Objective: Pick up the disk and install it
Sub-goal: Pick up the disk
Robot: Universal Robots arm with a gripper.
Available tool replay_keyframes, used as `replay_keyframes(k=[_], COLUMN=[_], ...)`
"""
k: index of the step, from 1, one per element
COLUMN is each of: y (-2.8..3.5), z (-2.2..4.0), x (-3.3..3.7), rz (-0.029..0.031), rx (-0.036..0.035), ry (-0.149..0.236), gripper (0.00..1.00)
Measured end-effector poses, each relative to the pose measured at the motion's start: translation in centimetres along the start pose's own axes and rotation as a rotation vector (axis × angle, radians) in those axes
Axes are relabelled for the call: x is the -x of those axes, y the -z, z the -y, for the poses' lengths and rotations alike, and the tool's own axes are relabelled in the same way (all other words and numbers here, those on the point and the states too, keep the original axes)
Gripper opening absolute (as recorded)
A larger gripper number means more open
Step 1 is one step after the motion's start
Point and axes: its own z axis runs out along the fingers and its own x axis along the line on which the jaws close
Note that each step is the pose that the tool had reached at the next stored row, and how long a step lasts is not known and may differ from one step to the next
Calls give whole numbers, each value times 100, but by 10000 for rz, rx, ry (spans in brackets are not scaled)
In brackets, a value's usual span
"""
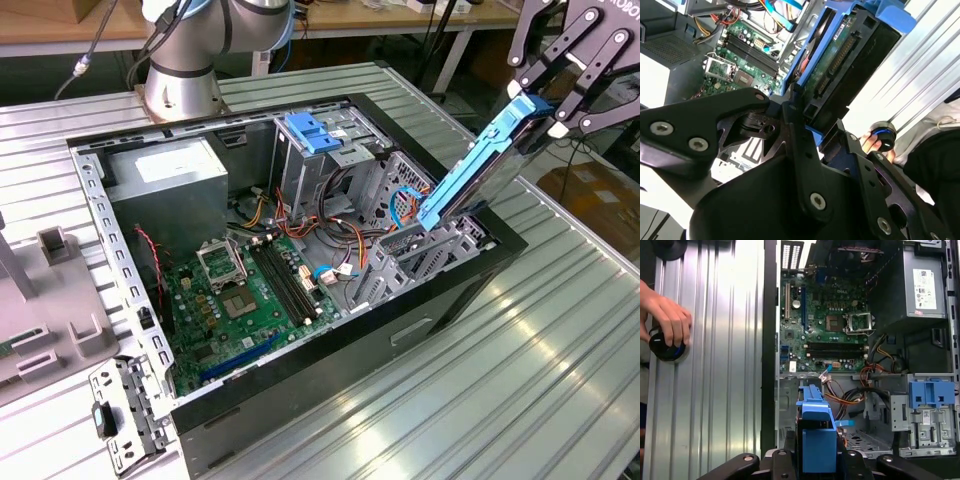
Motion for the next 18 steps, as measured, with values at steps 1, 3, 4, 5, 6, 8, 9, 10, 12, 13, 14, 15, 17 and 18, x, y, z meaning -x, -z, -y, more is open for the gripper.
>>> replay_keyframes(k=[1,3,4,5,6,8,9,10,12,13,14,15,17,18], y=[0,0,0,1,1,3,3,5,6,7,8,8,11,12], z=[17,54,75,93,119,182,215,253,311,333,353,374,415,438], x=[-1,-3,-4,-5,-6,-10,-12,-13,-16,-17,-18,-19,-20,-20], rz=[0,-1,0,-1,-1,-2,0,-1,0,-1,-1,0,-2,-2], rx=[4,12,17,21,26,40,48,57,71,75,80,85,93,98], ry=[0,-1,-2,-3,-3,-4,-5,-6,-8,-8,-9,-9,-10,-11], gripper=[37,37,37,37,37,37,37,37,37,37,37,37,37,37])
